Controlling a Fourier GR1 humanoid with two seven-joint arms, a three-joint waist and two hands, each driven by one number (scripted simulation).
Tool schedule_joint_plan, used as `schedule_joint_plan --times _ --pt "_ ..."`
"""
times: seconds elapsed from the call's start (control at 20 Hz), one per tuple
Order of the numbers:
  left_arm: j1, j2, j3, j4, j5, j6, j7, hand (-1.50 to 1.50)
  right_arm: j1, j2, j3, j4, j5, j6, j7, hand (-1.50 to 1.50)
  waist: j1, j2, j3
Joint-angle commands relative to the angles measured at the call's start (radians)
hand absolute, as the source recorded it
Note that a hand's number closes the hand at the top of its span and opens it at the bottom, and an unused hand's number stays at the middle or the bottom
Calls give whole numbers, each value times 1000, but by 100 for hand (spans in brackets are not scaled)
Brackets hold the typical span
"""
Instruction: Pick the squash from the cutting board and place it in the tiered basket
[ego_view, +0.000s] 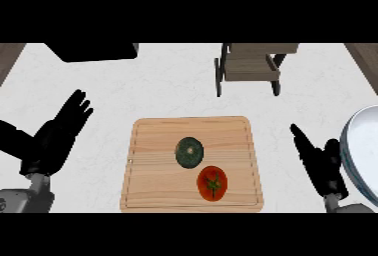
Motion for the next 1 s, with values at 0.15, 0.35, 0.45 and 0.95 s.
schedule_joint_plan --times 0.15,0.35,0.45,0.95 --pt "73 65 -6 74 -81 9 6 0 -11 243 -40 20 -189 112 -150 150 84 1 -9" --pt "112 73 -6 103 -91 19 19 0 -48 344 -126 -82 -265 81 -258 150 72 -34 6" --pt "142 104 3 118 -105 4 5 0 -16 420 -97 -101 -218 51 -409 -150 75 -26 -15" --pt "156 89 16 171 -150 17 -78 0 -109 129 204 -6 428 -242 -74 -150 63 -16 -32"
